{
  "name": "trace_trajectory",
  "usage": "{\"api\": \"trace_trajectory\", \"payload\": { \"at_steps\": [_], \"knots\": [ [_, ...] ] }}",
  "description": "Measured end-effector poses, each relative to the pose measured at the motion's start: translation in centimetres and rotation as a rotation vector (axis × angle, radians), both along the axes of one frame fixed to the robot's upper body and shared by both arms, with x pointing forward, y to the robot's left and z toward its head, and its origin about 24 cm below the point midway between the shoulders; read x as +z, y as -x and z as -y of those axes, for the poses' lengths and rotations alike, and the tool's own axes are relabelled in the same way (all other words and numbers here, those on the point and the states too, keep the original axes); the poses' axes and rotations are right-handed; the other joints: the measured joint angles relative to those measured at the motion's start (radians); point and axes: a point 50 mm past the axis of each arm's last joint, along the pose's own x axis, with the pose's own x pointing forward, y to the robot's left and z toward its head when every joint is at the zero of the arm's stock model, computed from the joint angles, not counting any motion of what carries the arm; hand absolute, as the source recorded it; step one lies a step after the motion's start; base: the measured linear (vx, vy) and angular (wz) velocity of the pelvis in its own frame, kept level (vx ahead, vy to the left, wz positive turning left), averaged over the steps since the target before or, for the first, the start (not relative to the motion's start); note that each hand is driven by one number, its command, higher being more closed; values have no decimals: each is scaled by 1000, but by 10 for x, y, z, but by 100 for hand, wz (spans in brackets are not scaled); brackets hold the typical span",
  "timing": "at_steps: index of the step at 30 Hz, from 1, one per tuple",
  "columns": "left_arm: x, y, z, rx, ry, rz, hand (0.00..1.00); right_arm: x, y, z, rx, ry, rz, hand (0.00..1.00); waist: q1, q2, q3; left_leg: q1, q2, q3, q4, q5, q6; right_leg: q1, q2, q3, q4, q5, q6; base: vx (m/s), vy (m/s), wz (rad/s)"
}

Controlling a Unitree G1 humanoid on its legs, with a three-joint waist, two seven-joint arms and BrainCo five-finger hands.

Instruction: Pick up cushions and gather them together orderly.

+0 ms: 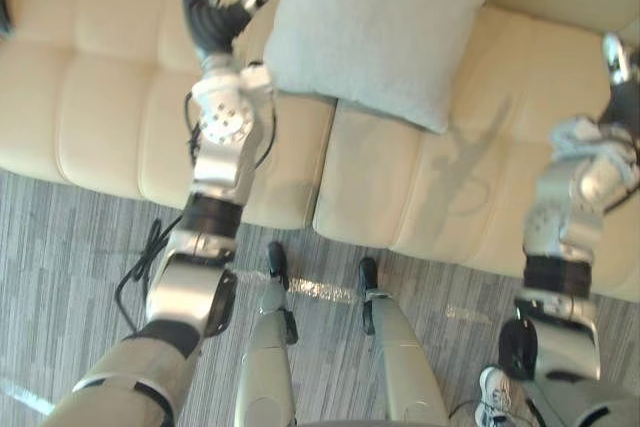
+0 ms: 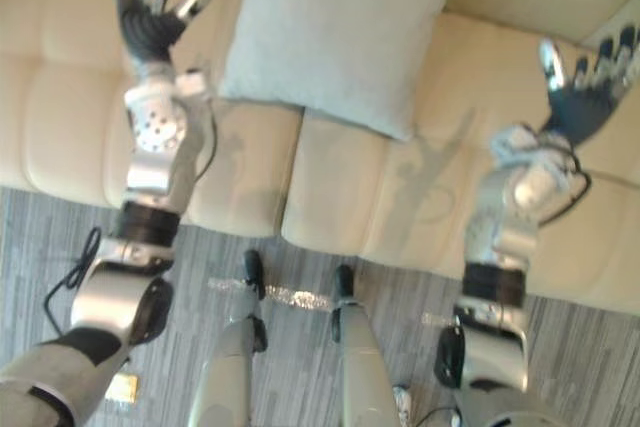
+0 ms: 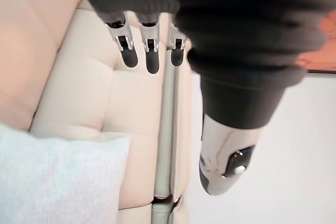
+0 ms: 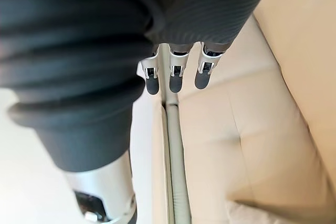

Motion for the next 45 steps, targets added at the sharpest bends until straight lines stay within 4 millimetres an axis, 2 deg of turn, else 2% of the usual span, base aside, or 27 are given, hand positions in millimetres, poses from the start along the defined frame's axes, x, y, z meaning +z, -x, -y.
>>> {"api": "trace_trajectory", "payload": {
  "at_steps": [2, 3, 4, 5, 7, 8, 10, 11, 12, 14, 15, 17, 19, 23, 24, 30, 32, 35, 37, 38, 39, 40, 41, 42, 43, 44, 45],
  "knots": [
    [-38, 15, -6, -17, -12, -73, 0, -38, 17, -4, 19, -20, -107, 0, 1, -2, -1, 69, -1, 2, -1, -41, -7, 73, -1, -10, -23, -22, 6, 93, 5, -7],
    [-48, 18, -6, -25, -12, -96, 0, -47, 22, -5, 19, -26, -134, 0, 0, -2, -3, 83, -2, 2, -1, -53, -8, 92, -2, -11, -28, -32, 2, 98, 0, 5],
    [-78, 30, -4, -60, -14, -169, 0, -74, 38, -6, 14, -33, -229, 0, 0, -14, -23, 117, -10, 2, -2, -74, -7, 138, -14, -16, -48, -62, -4, 69, -8, 8],
    [-94, 37, -4, -75, -16, -209, 0, -87, 46, -8, 13, -27, -284, 0, 1, -23, -35, 130, -16, 4, -2, -76, -6, 156, -18, -17, -60, -68, -6, 89, -6, 3],
    [-154, 64, -8, -122, -27, -409, 0, -131, 70, -15, 27, -52, -464, 0, 3, -49, -83, 177, -19, 21, -3, -91, -2, 228, -24, -13, -122, -82, -11, 49, 4, -9],
    [-167, 71, -9, -131, -26, -455, 0, -142, 76, -17, 30, -61, -513, 0, 3, -57, -98, 188, -22, 22, -3, -95, -3, 249, -26, -12, -141, -89, -17, 23, -4, -6],
    [-210, 93, -10, -147, -2, -614, 0, -185, 96, -23, 49, -137, -683, 0, 6, -77, -143, 230, -34, 21, -1, -106, -5, 322, -39, -21, -203, -108, -34, -12, -6, 3],
    [-235, 106, -11, -154, 18, -720, 0, -208, 108, -28, 60, -170, -791, 0, 6, -72, -163, 254, -33, 18, -3, -113, -6, 354, -42, -31, -222, -107, -35, -45, -5, 8],
    [-247, 112, -11, -155, 30, -770, 0, -218, 114, -31, 70, -192, -836, 0, 6, -71, -173, 264, -33, 18, -4, -115, -5, 367, -43, -34, -227, -107, -35, -57, -5, 7],
    [-300, 144, -13, -132, 63, -1024, 0, -260, 140, -45, 111, -297, -1025, 0, 7, -55, -218, 319, -34, 22, -35, -114, -4, 412, -46, -42, -246, -109, -36, -52, 1, 6],
    [-311, 151, -14, -121, 72, -1079, 0, -268, 147, -49, 113, -323, -1061, 0, 7, -51, -227, 329, -35, 23, -44, -111, -6, 419, -46, -42, -250, -109, -36, -49, 0, 3],
    [-349, 183, -14, -84, 94, -1297, 0, -298, 171, -64, 126, -429, -1204, 0, 6, -33, -265, 358, -36, 25, -85, -93, -8, 440, -47, -52, -273, -109, -34, -18, 1, 0],
    [-366, 202, -14, -71, 81, -1413, 0, -313, 184, -77, 145, -489, -1287, 0, 7, -24, -273, 386, -36, 26, -112, -80, -9, 462, -44, -55, -288, -104, -34, 0, 0, 0],
    [-382, 227, -22, -16, 83, -1546, 0, -329, 200, -93, 179, -547, -1393, 0, 10, -22, -288, 425, -36, 42, -141, -75, -12, 494, -41, -48, -314, -89, -24, 37, 7, -9],
    [-388, 237, -25, 8, 88, -1595, 0, -331, 203, -95, 183, -557, -1412, 0, 11, -25, -288, 447, -38, 51, -141, -77, -13, 521, -42, -43, -332, -80, -32, 78, 8, -13],
    [-393, 247, -27, 16, 73, -1659, 0, -338, 206, -103, 214, -565, -1476, 0, 19, -33, -291, 489, -44, 66, -140, -84, -16, 566, -42, -24, -354, -70, -24, 83, 1, -11],
    [-393, 242, -24, 1, 64, -1660, 0, -338, 203, -105, 227, -562, -1482, 0, 22, -36, -287, 482, -43, 81, -135, -90, -17, 557, -41, -9, -360, -61, -18, 52, 9, -24],
    [-392, 230, -18, -21, 59, -1642, 0, -336, 183, -109, 267, -534, -1461, 0, 35, -40, -281, 407, -18, 116, -54, -127, -13, 497, -27, 28, -364, -7, -5, -7, -4, -50],
    [-388, 215, -13, -45, 36, -1608, 0, -331, 161, -116, 324, -485, -1431, 0, 43, -36, -267, 321, 23, 139, 49, -168, -10, 437, -1, 46, -364, 60, 1, -100, -11, -51],
    [-385, 206, -10, -64, 8, -1590, 0, -330, 156, -118, 338, -475, -1422, 0, 44, -35, -260, 283, 45, 137, 107, -195, -6, 421, 11, 34, -364, 86, 1, -119, 0, -33],
    [-384, 203, -9, -69, -1, -1582, 0, -330, 155, -118, 340, -474, -1421, 0, 46, -34, -259, 273, 51, 137, 121, -202, 0, 417, 14, 25, -365, 96, 0, -160, 5, -17],
    [-380, 193, -3, -92, -17, -1553, 0, -329, 151, -119, 345, -469, -1415, 0, 54, -26, -253, 253, 79, 137, 136, -209, 16, 412, 22, 6, -362, 108, 4, -115, -2, 1],
    [-376, 185, 0, -98, -19, -1525, 0, -327, 146, -120, 349, -467, -1405, 0, 54, -16, -239, 255, 87, 133, 144, -205, 19, 377, 20, -33, -174, 0, -20, -133, -10, 8],
    [-375, 184, 0, -97, -20, -1519, 0, -328, 147, -120, 348, -469, -1407, 0, 55, -18, -239, 256, 86, 132, 144, -203, 19, 370, 15, -43, -107, -31, -21, -102, -42, 41],
    [-373, 184, -1, -96, -31, -1505, 0, -329, 152, -119, 342, -475, -1419, 0, 55, -30, -245, 261, 77, 109, 152, -200, 18, 380, -14, -67, 103, -114, 14, -76, -70, 44],
    [-373, 185, -3, -93, -39, -1504, 0, -330, 154, -119, 340, -476, -1423, 0, 55, -38, -251, 259, 68, 99, 153, -194, 18, 394, -28, -67, 151, -129, 25, -66, -134, 61],
    [-372, 186, -8, -83, -48, -1500, 0, -330, 156, -119, 337, -478, -1427, 0, 57, -60, -261, 251, 50, 82, 167, -176, 8, 415, -53, -60, 162, -139, 38, -53, -144, 41]
  ]
}}
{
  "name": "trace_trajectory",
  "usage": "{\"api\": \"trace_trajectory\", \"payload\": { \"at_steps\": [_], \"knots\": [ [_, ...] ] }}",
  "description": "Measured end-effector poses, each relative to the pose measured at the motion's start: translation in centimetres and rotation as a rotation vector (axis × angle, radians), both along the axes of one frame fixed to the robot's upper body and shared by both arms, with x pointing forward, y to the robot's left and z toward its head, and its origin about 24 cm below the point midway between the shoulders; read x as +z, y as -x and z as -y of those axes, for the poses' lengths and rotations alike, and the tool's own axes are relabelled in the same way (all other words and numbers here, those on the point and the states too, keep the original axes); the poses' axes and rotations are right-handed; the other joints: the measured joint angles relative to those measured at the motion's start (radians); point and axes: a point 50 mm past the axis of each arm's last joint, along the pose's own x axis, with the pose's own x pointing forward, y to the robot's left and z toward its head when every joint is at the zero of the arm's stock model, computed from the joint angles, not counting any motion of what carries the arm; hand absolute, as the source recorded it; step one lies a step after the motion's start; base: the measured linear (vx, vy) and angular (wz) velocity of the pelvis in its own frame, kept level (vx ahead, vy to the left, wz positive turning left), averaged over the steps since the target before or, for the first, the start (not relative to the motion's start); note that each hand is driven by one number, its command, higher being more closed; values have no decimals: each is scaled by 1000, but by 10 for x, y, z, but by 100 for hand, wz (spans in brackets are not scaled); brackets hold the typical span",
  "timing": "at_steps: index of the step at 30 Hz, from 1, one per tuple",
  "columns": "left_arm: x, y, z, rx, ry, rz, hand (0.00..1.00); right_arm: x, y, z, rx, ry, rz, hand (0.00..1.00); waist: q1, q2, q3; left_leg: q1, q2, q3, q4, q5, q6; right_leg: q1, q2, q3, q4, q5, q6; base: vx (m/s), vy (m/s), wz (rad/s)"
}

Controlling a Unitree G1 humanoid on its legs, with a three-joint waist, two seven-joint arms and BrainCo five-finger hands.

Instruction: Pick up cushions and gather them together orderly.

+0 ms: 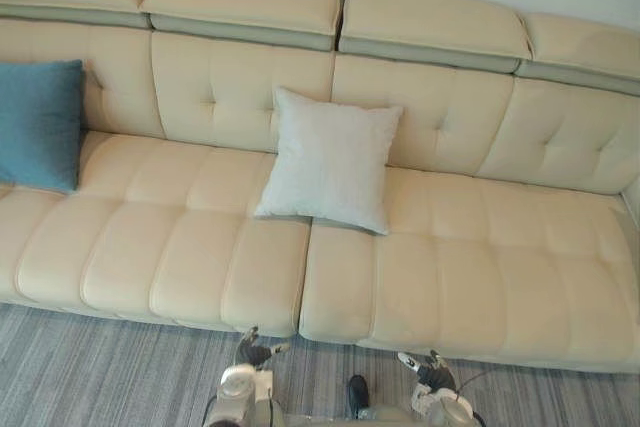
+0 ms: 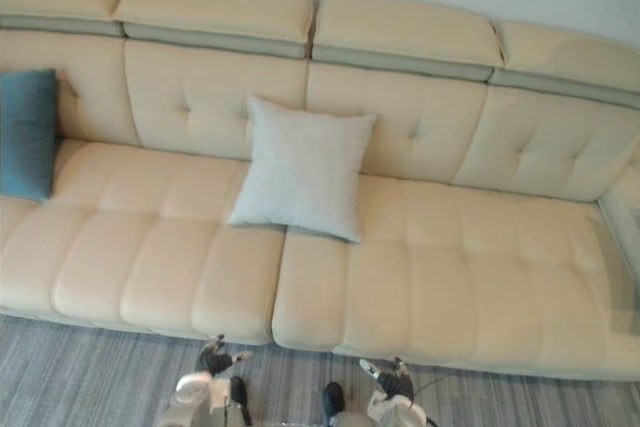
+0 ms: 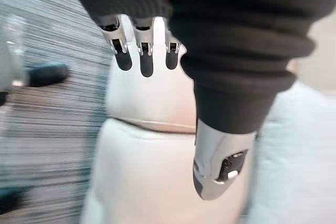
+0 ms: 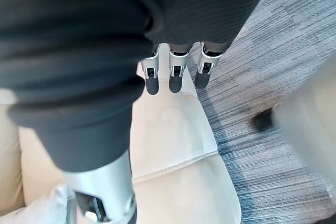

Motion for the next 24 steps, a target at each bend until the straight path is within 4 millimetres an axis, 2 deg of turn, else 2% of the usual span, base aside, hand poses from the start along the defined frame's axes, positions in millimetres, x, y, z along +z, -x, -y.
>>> {"api": "trace_trajectory", "payload": {
  "at_steps": [1, 2, 3, 4, 5, 6, 7, 9, 10, 11, 12, 13, 14, 15, 16, 18, 19, 20, 21, 24],
  "knots": [
    [1, -3, 0, 9, 6, 9, 0, 3, -7, 2, 1, 7, 19, 0, 13, 1, -10, -52, -4, -24, 28, 6, -2, -27, 18, -27, -31, 0, 18, -62, -105, 26],
    [1, -2, 2, 15, 16, 6, 0, 4, -9, 5, -3, 16, 25, 0, 27, 8, -13, -67, -19, -38, 30, 3, 2, -27, 18, -27, -65, 0, 19, -44, 41, 5],
    [-2, 2, 11, 18, 45, -10, 0, 5, -10, 15, -7, 47, 25, 0, 44, 39, -33, -77, -31, -46, -6, 19, 23, 39, 33, -27, -196, -18, 21, -19, 74, 0],
    [-2, 2, 11, 33, 53, -4, 0, 8, -16, 15, -4, 51, 40, 0, 58, 14, -10, -93, -39, -24, -4, 48, 17, 67, 15, -26, -223, -67, -10, 0, 0, 0],
    [0, -2, 9, 32, 50, 6, 0, 9, -21, 12, 0, 46, 53, 0, 60, 6, -5, -109, -39, -25, 12, 48, 17, 75, 19, -27, -254, -81, -28, -124, -120, -3],
    [-1, -1, 9, 35, 53, -1, 0, 13, -31, 8, 9, 42, 80, 0, 62, 9, 1, -137, -21, -34, 35, 50, 13, 85, 35, -36, -307, -87, -40, -188, -156, -8],
    [-2, 0, 12, 30, 65, -11, 0, 18, -39, 6, 20, 52, 118, 0, 61, 30, 27, -139, 2, -45, 58, 57, 3, 118, 63, -49, -347, -80, -50, -207, -142, -7],
    [-4, 2, 16, 20, 75, -27, 0, 18, -38, 7, 19, 66, 119, 0, 57, 52, 56, -115, 25, -58, 67, 66, -13, 154, 86, -66, -354, -72, -65, -253, -123, 4],
    [-5, 4, 20, 11, 83, -32, 0, 16, -33, 8, 22, 76, 101, 0, 55, 63, 61, -100, 39, -64, 44, 99, -31, 151, 95, -93, -347, -60, -86, -303, -112, 6],
    [-5, 4, 20, 7, 83, -30, 0, 16, -32, 8, 21, 75, 98, 0, 55, 56, 60, -96, 37, -63, 41, 98, -31, 149, 86, -106, -353, -60, -103, -291, -95, -5],
    [-4, 1, 21, 3, 85, -23, 0, 13, -27, 6, 19, 68, 81, 0, 50, 45, 67, -102, 39, -62, 97, 57, -23, 142, 73, -129, -357, -63, -132, -203, -10, -6],
    [-4, 1, 22, 0, 87, -24, 0, 12, -24, 8, 14, 71, 75, 0, 42, 50, 65, -118, 35, -68, 196, -8, 0, 122, 60, -137, -341, -57, -137, -197, 17, -5],
    [-4, 1, 22, -1, 87, -25, 0, 11, -21, 8, 13, 71, 67, 0, 40, 49, 66, -118, 34, -71, 234, -35, 6, 117, 55, -137, -335, -56, -136, -194, 107, 0],
    [-5, 4, 22, 0, 90, -34, 0, 7, -11, 9, 8, 69, 39, 0, 31, 46, 64, -115, 33, -96, 338, -109, 13, 104, 42, -134, -328, -48, -126, -157, 210, 2],
    [-7, 8, 23, 2, 93, -46, 0, 4, -2, 9, 4, 66, 11, 0, 21, 52, 60, -92, 34, -127, 402, -177, 0, 102, 34, -133, -327, -38, -109, -113, 186, 3],
    [-10, 14, 24, 4, 97, -69, 0, 1, 5, 9, 2, 57, -14, 0, 13, 68, 51, -49, 33, -155, 381, -244, -25, 94, 34, -126, -331, -26, -87, -91, 251, -6],
    [-11, 15, 19, 8, 81, -75, 0, -2, 9, 4, -4, 29, -38, 0, 7, 48, 43, -21, 7, -128, 305, -266, -26, 83, 24, -86, -348, -4, -66, -101, 261, -20],
    [-11, 16, 16, 11, 73, -78, 0, -3, 10, 1, -3, 17, -42, 0, 5, 44, 41, -16, -1, -121, 291, -264, -22, 83, 18, -80, -361, 4, -66, -87, 215, -30],
    [-12, 21, 7, 13, 48, -93, 0, -7, 15, -6, 4, -15, -62, 0, -1, 18, 15, -8, -33, -107, 260, -250, -7, 87, -6, -64, -412, 37, -50, -66, 153, -21],
    [-13, 23, 4, 6, 36, -104, 0, -9, 20, -2, -29, -21, -75, 0, -7, 7, -2, -5, -62, -84, 241, -249, -3, 94, -30, -41, -468, 84, -38, -77, 193, -18]
  ]
}}
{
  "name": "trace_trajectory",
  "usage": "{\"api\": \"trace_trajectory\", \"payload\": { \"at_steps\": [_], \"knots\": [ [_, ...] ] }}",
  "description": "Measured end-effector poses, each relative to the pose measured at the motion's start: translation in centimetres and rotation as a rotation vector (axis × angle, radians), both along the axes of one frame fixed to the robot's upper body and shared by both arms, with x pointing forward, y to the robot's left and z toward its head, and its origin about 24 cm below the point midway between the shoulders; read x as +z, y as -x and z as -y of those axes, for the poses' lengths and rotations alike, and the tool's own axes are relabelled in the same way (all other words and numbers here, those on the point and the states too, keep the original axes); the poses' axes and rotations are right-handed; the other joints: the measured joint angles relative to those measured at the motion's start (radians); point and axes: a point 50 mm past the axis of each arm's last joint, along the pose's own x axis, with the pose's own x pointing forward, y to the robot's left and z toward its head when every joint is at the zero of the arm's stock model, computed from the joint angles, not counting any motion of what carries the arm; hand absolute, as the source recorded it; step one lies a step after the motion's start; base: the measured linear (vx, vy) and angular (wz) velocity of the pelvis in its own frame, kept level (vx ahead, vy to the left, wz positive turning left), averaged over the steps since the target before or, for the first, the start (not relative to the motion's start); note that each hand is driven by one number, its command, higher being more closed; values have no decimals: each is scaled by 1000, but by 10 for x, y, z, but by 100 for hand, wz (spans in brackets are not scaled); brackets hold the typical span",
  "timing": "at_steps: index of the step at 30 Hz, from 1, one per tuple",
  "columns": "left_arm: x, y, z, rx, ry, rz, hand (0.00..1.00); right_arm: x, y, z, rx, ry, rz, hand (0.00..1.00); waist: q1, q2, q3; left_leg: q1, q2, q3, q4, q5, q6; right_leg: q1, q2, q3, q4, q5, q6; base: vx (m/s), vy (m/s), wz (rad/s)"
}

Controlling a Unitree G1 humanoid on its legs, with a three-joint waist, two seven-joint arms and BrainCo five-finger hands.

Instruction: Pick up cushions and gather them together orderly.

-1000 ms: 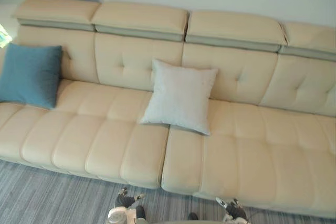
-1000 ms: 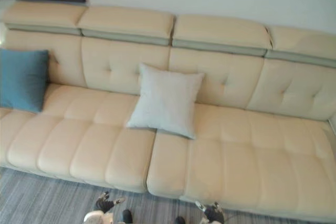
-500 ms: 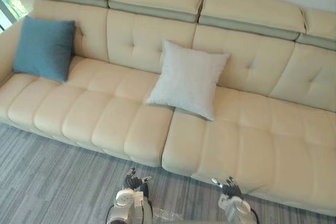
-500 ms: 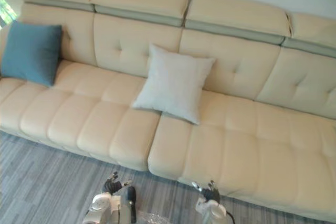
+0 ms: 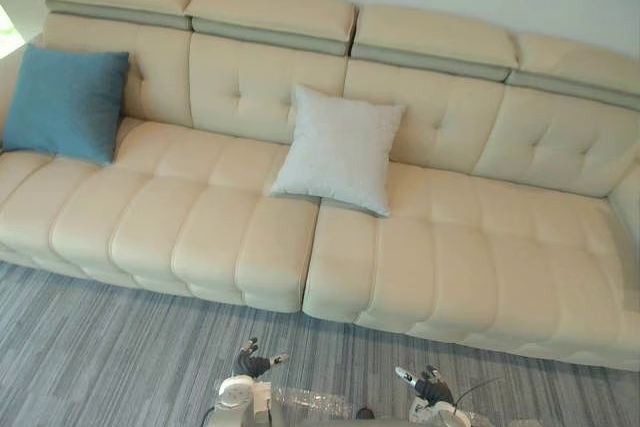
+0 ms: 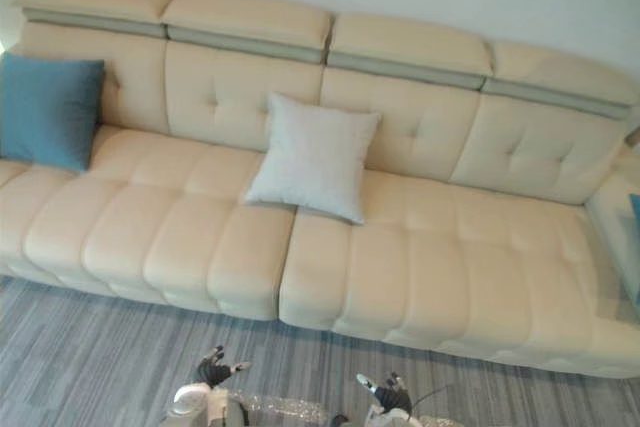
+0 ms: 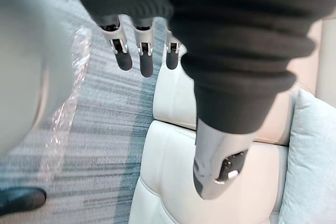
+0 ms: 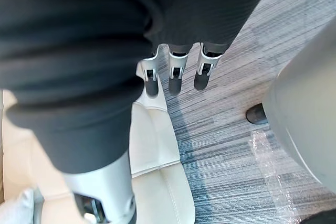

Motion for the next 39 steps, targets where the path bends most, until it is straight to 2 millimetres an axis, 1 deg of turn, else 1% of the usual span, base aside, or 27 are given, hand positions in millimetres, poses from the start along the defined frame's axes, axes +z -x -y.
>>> {"api": "trace_trajectory", "payload": {
  "at_steps": [3, 6, 8, 11, 12, 13, 14, 15, 16, 18, 19, 20, 21, 22, 23, 24, 25, 26, 27, 28, 29, 30, 31, 33, 35, 37, 39],
  "knots": [
    [-2, 4, 0, -11, -5, -21, 0, 0, 2, 3, -28, -1, -4, 0, -3, 5, -3, 17, -20, 26, -25, 9, 12, 9, -14, 28, -39, 31, 1, -19, 89, -22],
    [-4, 6, 1, -19, -8, -40, 0, 0, 0, 3, -28, -1, 1, 0, -5, 4, -8, 37, -19, 58, -35, 8, 12, 3, -10, 64, -51, 32, -1, -10, 37, -35],
    [-4, 5, 2, -23, -9, -37, 0, 1, -5, 2, -25, -3, 11, 0, -4, 7, -6, 44, -3, 98, -36, 1, 6, -26, 3, 104, -36, 36, -7, 39, -16, -63],
    [-4, 5, 2, -20, -10, -41, 0, 5, -19, 2, -15, -2, 47, 0, -4, 28, 6, 53, 54, 180, 3, -29, 2, -82, 49, 139, -3, 78, -20, 35, -4, -115],
    [-5, 5, 2, -19, -8, -48, 0, 7, -25, 2, -9, 1, 61, 0, -5, 39, 13, 64, 69, 198, 3, -29, 3, -101, 62, 93, -7, 114, -39, 38, -15, -126],
    [-5, 5, 2, -25, -11, -50, 0, 8, -30, 4, -2, 9, 71, 0, -8, 62, 25, 67, 99, 236, -10, -25, 9, -110, 58, -28, -22, 136, -89, 48, -67, -138],
    [-4, 1, 1, -37, -18, -42, 0, 9, -31, 8, 2, 19, 67, 0, -20, 51, 30, 79, 110, 281, -8, -21, 14, -116, 28, -181, -5, 98, -127, 31, -67, -100],
    [-4, 0, 2, -45, -20, -41, 0, 9, -30, 10, 2, 25, 64, 0, -20, 56, 35, 83, 113, 289, -5, -21, 14, -116, 21, -207, -2, 97, -127, 29, -69, -72],
    [-3, -2, -1, -72, -37, -38, 0, 6, -23, 20, 0, 47, 34, 0, -31, 69, 45, 105, 123, 300, 15, -20, 12, -112, 23, -228, 8, 110, -109, 18, -28, -50],
    [-2, -2, -3, -79, -47, -38, 0, 6, -18, 29, 7, 70, 10, 0, -42, 83, 47, 125, 124, 279, 19, -17, 8, -112, 39, -218, 12, 113, -103, 44, -101, -72],
    [-2, -3, -6, -80, -55, -35, 0, 6, -20, 34, 21, 86, 4, 0, -43, 88, 51, 138, 127, 270, 10, -17, 8, -116, 45, -208, 2, 92, -99, 47, -165, -84],
    [-1, -5, -9, -84, -66, -31, 0, 8, -23, 37, 32, 99, 2, 0, -46, 95, 51, 150, 135, 286, -11, -16, 4, -126, 20, -284, 26, 43, -95, 56, -154, -81],
    [0, -7, -10, -95, -73, -26, 0, 7, -21, 39, 42, 110, -6, 0, -49, 94, 51, 179, 140, 318, -48, -5, -16, -128, -21, -384, 75, 10, -97, 50, -130, -74],
    [1, -7, -14, -109, -94, -23, 0, 7, -20, 39, 47, 110, -12, 0, -49, 88, 52, 208, 150, 353, -74, -5, -39, -130, -45, -450, 105, 7, -102, 123, -195, -98],
    [2, -7, -21, -113, -113, -26, 0, 7, -19, 40, 47, 111, -17, 0, -49, 82, 54, 253, 176, 384, -80, -9, -67, -128, -23, -454, 132, 3, -107, 93, -156, -79],
    [2, -7, -22, -113, -116, -26, 0, 7, -19, 40, 47, 112, -18, 0, -49, 82, 53, 258, 181, 385, -79, -8, -69, -128, -16, -446, 134, 0, -107, 137, -230, -81],
    [3, -8, -25, -112, -125, -25, 0, 7, -19, 41, 48, 115, -17, 0, -49, 83, 51, 265, 207, 385, -59, 1, -81, -128, 15, -419, 141, -12, -113, 151, -296, -76],
    [3, -8, -25, -111, -128, -23, 0, 6, -18, 41, 57, 118, -26, 0, -50, 83, 52, 243, 268, 368, 62, 5, -86, -138, 52, -410, 183, -46, -138, 151, -296, -81],
    [3, -7, -25, -110, -129, -24, 0, 6, -18, 42, 61, 119, -25, 0, -51, 84, 52, 228, 290, 349, 116, 9, -77, -145, 66, -400, 203, -59, -149, 190, -402, -85],
    [3, -6, -26, -108, -132, -27, 0, 6, -18, 43, 76, 126, -29, 0, -52, 82, 58, 177, 336, 285, 264, 33, 35, -141, 99, -376, 241, -84, -179, 182, -304, -94],
    [2, -5, -27, -108, -134, -30, 0, 6, -16, 44, 81, 131, -41, 0, -47, 73, 83, 90, 342, 129, 456, 109, 223, -104, 133, -319, 248, -102, -207, 221, -329, -108],
    [2, -3, -26, -112, -132, -34, 0, 5, -16, 44, 83, 132, -45, 0, -42, 69, 92, 70, 328, 77, 507, 93, 208, -91, 143, -299, 249, -108, -218, 209, -169, -129],
    [0, 0, -23, -135, -132, -43, 0, 5, -15, 45, 83, 134, -50, 0, -37, 68, 100, 38, 288, 12, 568, 35, 155, -72, 163, -255, 249, -118, -237, 171, -108, -105],
    [2, -3, -20, -160, -130, -29, 0, 6, -13, 49, 76, 147, -56, 0, -38, 62, 121, -20, 205, -56, 581, -22, 115, -35, 193, -199, 232, -125, -250, 217, -139, -104],
    [4, -8, -15, -183, -127, -4, 0, 4, -6, 51, 50, 151, -79, 0, -39, 65, 132, -60, 100, -78, 490, -43, 83, -3, 214, -145, 205, -126, -253, 238, -103, -86],
    [4, -10, -5, -188, -101, 4, 0, 5, -7, 56, 26, 160, -76, 0, -39, 78, 131, -72, -35, -125, 278, -45, 62, 13, 227, -90, 176, -122, -249, 225, 7, -77],
    [4, -13, 3, -186, -73, 12, 0, 8, -16, 58, 5, 164, -46, 0, -23, 99, 147, -77, -148, -179, 84, -23, 63, 35, 241, -27, 154, -121, -247, 258, 67, -95]
  ]
}}
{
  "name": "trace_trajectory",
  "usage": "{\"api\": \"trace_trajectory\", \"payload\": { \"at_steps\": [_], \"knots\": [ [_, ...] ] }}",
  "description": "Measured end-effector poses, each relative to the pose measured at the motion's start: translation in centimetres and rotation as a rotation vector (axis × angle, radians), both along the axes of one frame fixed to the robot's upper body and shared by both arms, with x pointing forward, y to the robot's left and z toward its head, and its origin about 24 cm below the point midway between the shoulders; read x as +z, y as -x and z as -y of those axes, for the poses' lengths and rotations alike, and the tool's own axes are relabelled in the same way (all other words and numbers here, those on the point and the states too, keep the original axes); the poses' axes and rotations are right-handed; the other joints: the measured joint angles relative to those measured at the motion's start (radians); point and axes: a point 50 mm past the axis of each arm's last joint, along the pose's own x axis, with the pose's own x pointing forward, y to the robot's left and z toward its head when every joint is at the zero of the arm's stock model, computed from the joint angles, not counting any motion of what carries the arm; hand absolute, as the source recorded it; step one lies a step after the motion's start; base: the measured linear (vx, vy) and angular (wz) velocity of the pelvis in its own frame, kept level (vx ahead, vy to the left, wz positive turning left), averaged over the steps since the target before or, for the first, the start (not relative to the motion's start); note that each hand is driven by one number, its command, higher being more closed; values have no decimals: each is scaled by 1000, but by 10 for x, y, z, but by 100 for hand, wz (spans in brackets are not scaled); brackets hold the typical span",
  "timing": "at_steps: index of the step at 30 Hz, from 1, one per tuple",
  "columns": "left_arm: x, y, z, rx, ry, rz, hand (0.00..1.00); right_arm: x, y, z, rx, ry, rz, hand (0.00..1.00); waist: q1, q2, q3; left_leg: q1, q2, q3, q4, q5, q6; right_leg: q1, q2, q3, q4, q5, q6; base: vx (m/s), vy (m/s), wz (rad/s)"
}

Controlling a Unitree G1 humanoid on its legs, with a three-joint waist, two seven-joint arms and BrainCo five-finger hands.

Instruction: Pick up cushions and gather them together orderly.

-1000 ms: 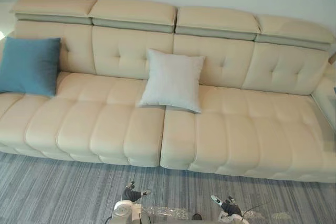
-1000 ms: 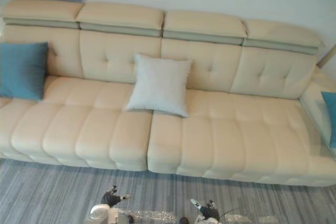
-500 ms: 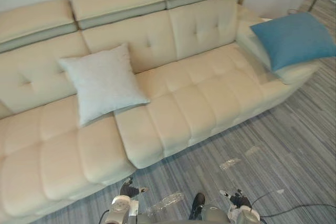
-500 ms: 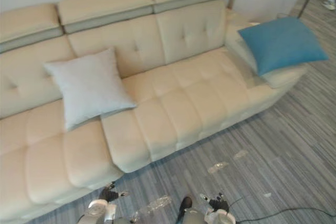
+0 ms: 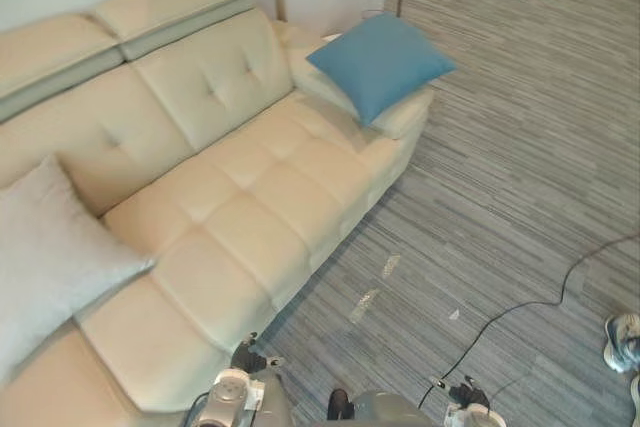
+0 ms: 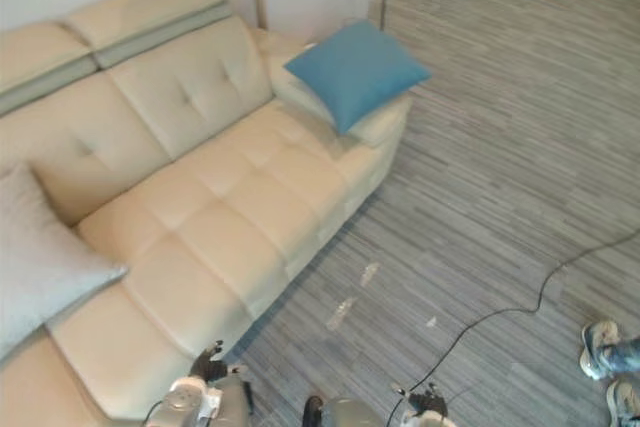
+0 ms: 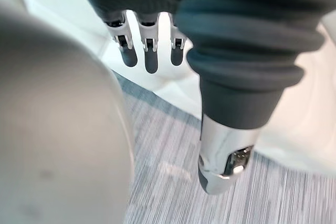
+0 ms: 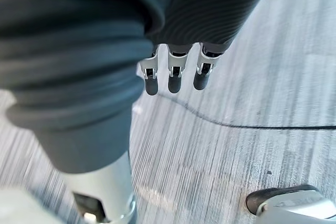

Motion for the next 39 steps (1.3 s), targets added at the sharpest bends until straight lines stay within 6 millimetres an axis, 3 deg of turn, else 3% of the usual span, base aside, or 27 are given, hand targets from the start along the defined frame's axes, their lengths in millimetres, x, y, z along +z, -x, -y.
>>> {"api": "trace_trajectory", "payload": {
  "at_steps": [1, 2, 3, 5, 7, 9, 10, 11, 13, 15, 18, 20, 21, 22, 24, 25, 27, 29, 31, 33, 34, 35, 37, 39],
  "knots": [
    [1, -2, 1, 16, 9, 6, 0, 1, -3, -2, -15, -7, 13, 0, 24, -2, 0, 6, -55, -51, -59, 69, -16, 13, 4, 56, -17, 0, 3, 189, 53, -110],
    [0, -1, 1, 22, 14, 4, 0, 0, -3, -3, -21, -9, 15, 0, 35, -2, -8, 22, -71, -71, -87, 111, -13, 17, 6, 90, -26, 1, 9, 352, 80, -105],
    [-1, 2, 0, 31, 15, -5, 0, 0, -3, -6, -22, -15, 15, 0, 41, 1, -11, 47, -83, -75, -107, 119, 49, 33, 6, 127, -38, -7, 27, 346, 69, -78],
    [-2, 5, 4, 64, 37, -9, 0, 1, -4, -7, -32, -16, 34, 0, 49, 4, -15, 88, -70, -5, -107, 86, 75, 32, -10, 158, 25, -61, 103, 373, 83, -73],
    [-2, 8, -1, 121, 51, -5, 0, 4, -5, -12, -34, -17, 69, 0, 72, -15, -22, 176, -72, 87, -129, 36, 92, -48, -53, 125, 320, -116, 233, 312, 90, -110],
    [-3, 11, -2, 135, 54, -14, 0, 3, -2, -15, -34, -26, 70, 0, 72, -33, -31, 227, -89, 118, -127, 24, 98, -162, -115, 83, 617, -93, 357, 271, 52, -78],
    [-2, 8, 2, 130, 64, -10, 0, 0, 7, -16, -40, -32, 47, 0, 59, -35, -37, 261, -86, 126, -128, 25, 98, -207, -172, 32, 710, -104, 331, 256, 22, -33],
    [-2, 5, 5, 127, 69, -6, 0, 0, 9, -16, -42, -35, 43, 0, 55, -32, -45, 272, -79, 126, -131, 25, 98, -220, -200, 4, 708, -112, 305, 265, -14, -17],
    [-1, 3, 9, 130, 82, -1, 0, -4, 16, -21, -53, -52, 22, 0, 53, -28, -52, 339, -46, 138, -181, 24, 95, -240, -258, -39, 608, -134, 245, 269, -62, -26],
    [-1, 3, 11, 131, 87, -2, 0, -3, 14, -21, -61, -55, 33, 0, 40, -17, -59, 377, 4, 140, -223, 17, 69, -285, -292, -46, 465, -127, 238, 324, -180, -27],
    [-4, 8, 8, 131, 75, -22, 0, -5, 17, -22, -88, -67, 22, 0, 26, -36, -73, 425, 54, 125, -271, 12, 2, -316, -315, -17, 213, -2, 244, 340, -319, -2],
    [-8, 17, 1, 145, 59, -53, 0, -9, 26, -24, -102, -81, -16, 0, 10, -73, -95, 439, 71, 88, -245, -21, -55, -299, -321, -19, 140, 125, 226, 404, -428, 39],
    [-10, 20, 3, 178, 68, -63, 0, -10, 28, -21, -117, -81, -27, 0, 7, -49, -95, 399, 113, 60, -132, -33, -74, -297, -289, -48, 187, 104, 216, 403, -441, 39],
    [-10, 20, 6, 200, 82, -64, 0, -8, 25, -15, -115, -66, -19, 0, 6, -22, -91, 311, 147, 34, 37, -4, -67, -268, -262, -76, 174, 80, 190, 379, -422, 23],
    [-9, 18, 8, 224, 97, -50, 0, -6, 23, -8, -110, -47, -15, 0, 24, 12, -67, 151, 217, 27, 358, 138, 29, -206, -211, -100, 137, 51, 146, 364, -418, -6],
    [-8, 18, 6, 223, 92, -45, 0, -7, 23, -9, -112, -52, -15, 0, 30, 19, -64, 117, 236, 43, 429, 109, 25, -163, -194, -103, 118, 40, 128, 313, -324, -20],
    [-7, 16, 7, 212, 90, -37, 0, -7, 24, -11, -138, -69, -9, 0, 25, 13, -59, 81, 217, 85, 410, 65, 0, -74, -188, -105, 53, 35, 119, 310, -250, -5],
    [-6, 13, 14, 184, 102, -22, 0, -7, 22, -11, -144, -69, -1, 0, 24, 11, -58, 49, 172, 126, 291, 44, -18, -3, -187, -117, -18, 36, 117, 286, -169, 16],
    [-5, 11, 21, 166, 115, -16, 0, -6, 21, -11, -145, -69, 4, 0, 24, 11, -59, 48, 107, 143, -2, 56, -22, 36, -176, -131, -74, 35, 120, 242, -67, 18],
    [-4, 9, 22, 159, 119, -10, 0, -4, 14, -12, -127, -65, 21, 0, 27, 11, -58, 46, 65, 153, -239, 126, -10, 53, -160, -129, -105, 26, 125, 276, 8, -3],
    [-2, 5, 21, 166, 121, 3, 0, -3, 11, -15, -127, -67, 38, 0, 35, 2, -54, 53, 53, 153, -284, 205, -1, 67, -159, -119, -106, 8, 133, 287, 51, -17],
    [-2, 6, 20, 170, 121, 1, 0, -3, 10, -19, -122, -71, 43, 0, 36, -5, -59, 63, 52, 163, -291, 241, 9, 75, -160, -109, -106, -3, 142, 374, 79, -19],
    [-3, 9, 19, 177, 122, -7, 0, -5, 13, -26, -122, -89, 37, 0, 38, -37, -86, 70, 31, 199, -252, 194, 50, 88, -188, -76, -106, -29, 174, 348, 90, -28],
    [-3, 8, 20, 178, 130, -1, 0, -7, 14, -34, -117, -109, 36, 0, 55, -53, -94, 89, 23, 231, -187, 112, 58, 97, -214, -43, -52, -50, 212, 441, 159, -37]
  ]
}}
